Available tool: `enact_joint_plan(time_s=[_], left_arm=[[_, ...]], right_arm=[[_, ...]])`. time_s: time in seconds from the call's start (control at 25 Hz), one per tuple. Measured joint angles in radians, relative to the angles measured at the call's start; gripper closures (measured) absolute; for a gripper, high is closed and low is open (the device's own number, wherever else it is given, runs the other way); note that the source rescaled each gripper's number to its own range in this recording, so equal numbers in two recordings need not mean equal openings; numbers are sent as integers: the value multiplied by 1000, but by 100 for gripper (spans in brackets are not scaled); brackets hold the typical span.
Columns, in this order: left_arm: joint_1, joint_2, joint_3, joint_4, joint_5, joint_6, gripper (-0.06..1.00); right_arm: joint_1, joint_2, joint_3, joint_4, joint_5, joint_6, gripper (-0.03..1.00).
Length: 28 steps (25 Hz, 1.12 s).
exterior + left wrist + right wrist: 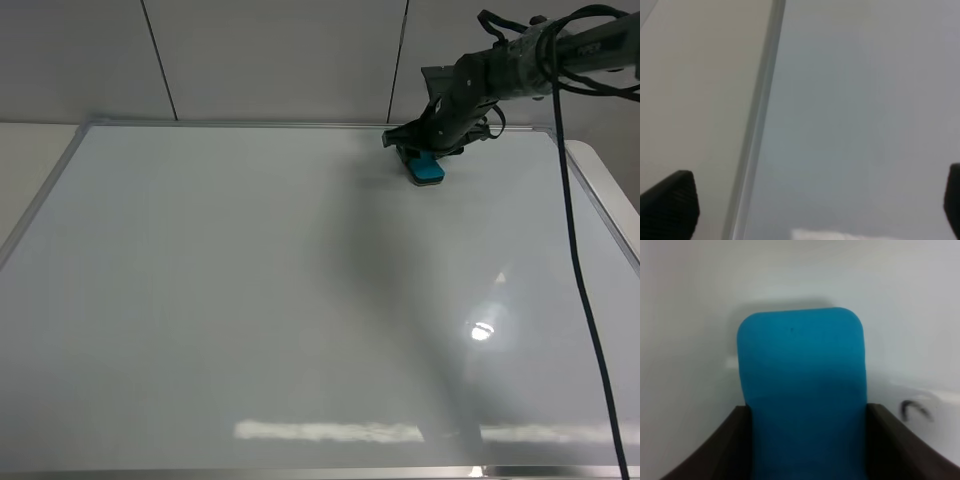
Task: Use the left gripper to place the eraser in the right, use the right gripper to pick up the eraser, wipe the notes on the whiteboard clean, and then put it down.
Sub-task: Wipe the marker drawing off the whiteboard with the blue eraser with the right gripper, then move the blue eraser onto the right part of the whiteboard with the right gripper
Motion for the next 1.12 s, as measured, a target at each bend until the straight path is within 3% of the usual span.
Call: enact_joint_plan(time_s=[0.4, 0.52, 0.72, 0.88, 1.12], left_arm=[[0, 0, 0, 0, 0, 0, -6], [0, 0, 0, 0, 0, 0, -6], [0, 0, 0, 0, 0, 0, -6], [0, 0, 0, 0, 0, 0, -6], [0, 0, 0, 0, 0, 0, -6]], right_arm=[[-187, -3, -5, -1, 1, -4, 95], [-212, -27, 2, 33, 18, -54, 95], [-195, -109, 42, 142, 155, -189, 95], [-162, -263, 187, 227, 173, -238, 95], [-161, -565, 549, 239, 80, -235, 95]])
